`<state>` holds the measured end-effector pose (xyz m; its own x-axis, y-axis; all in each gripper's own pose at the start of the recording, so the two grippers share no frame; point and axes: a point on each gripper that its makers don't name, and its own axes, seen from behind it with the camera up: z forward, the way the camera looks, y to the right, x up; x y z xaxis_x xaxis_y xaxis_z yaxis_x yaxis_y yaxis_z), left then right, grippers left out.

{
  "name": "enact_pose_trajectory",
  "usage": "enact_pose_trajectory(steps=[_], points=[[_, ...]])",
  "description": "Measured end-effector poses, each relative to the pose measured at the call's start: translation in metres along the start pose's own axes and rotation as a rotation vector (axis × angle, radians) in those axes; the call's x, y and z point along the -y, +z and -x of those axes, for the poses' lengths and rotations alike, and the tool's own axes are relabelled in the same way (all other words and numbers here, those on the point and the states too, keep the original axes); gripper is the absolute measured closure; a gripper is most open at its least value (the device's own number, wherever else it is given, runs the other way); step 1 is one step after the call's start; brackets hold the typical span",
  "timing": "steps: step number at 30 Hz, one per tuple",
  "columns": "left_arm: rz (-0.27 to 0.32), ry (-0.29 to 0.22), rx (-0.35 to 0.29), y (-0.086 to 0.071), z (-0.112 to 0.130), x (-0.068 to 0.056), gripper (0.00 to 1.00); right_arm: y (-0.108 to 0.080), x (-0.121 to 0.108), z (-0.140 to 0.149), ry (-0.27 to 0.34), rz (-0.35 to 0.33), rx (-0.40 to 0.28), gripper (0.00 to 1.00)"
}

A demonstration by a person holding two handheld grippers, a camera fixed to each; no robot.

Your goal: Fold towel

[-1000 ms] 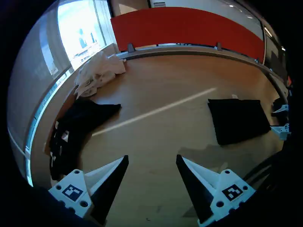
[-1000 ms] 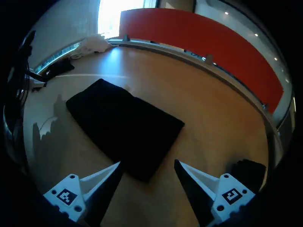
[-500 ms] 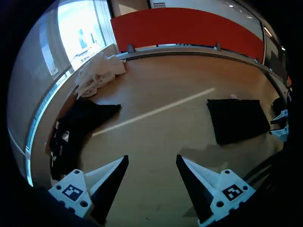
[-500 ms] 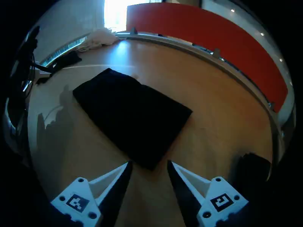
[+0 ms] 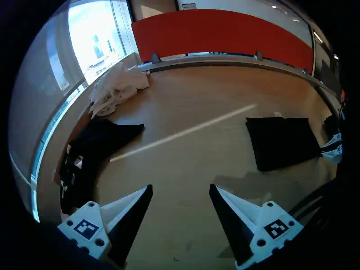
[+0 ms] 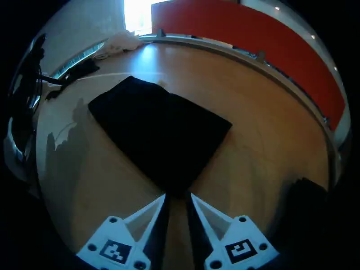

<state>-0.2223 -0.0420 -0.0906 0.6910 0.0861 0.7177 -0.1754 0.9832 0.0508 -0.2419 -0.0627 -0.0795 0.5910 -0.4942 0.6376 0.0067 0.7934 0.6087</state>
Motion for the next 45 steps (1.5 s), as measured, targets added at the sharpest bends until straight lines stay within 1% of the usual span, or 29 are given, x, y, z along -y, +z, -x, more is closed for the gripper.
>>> enact_pose_trajectory(steps=[3, 7, 15, 18, 23, 33, 39, 45], points=[[0.001, -0.001, 0.001, 0.0, 0.0, 0.0, 0.07, 0.0, -0.002, 0.0, -0.005, 0.007, -0.001, 0.89], [0.0, 0.0, 0.002, 0.0, 0.001, 0.0, 0.07, 0.0, -0.001, 0.0, -0.009, 0.006, -0.003, 0.95], [-0.001, -0.004, 0.006, -0.001, 0.003, 0.002, 0.07, -0.005, -0.001, -0.01, -0.002, 0.011, -0.023, 0.97], [0.0, -0.006, 0.006, -0.001, 0.003, 0.002, 0.07, -0.011, -0.004, -0.018, -0.014, 0.022, -0.039, 0.97], [0.003, -0.008, 0.003, -0.001, 0.003, 0.002, 0.07, -0.019, -0.004, -0.039, -0.039, 0.029, -0.069, 0.97], [0.009, -0.017, -0.005, -0.003, 0.001, 0.002, 0.07, -0.032, 0.001, -0.093, -0.109, 0.035, -0.142, 0.97], [0.013, -0.024, -0.01, -0.005, -0.001, 0.001, 0.07, -0.038, 0.009, -0.128, -0.155, 0.031, -0.19, 0.97], [0.017, -0.033, -0.014, -0.007, -0.001, 0.0, 0.07, -0.041, 0.019, -0.156, -0.195, 0.023, -0.228, 0.97]])
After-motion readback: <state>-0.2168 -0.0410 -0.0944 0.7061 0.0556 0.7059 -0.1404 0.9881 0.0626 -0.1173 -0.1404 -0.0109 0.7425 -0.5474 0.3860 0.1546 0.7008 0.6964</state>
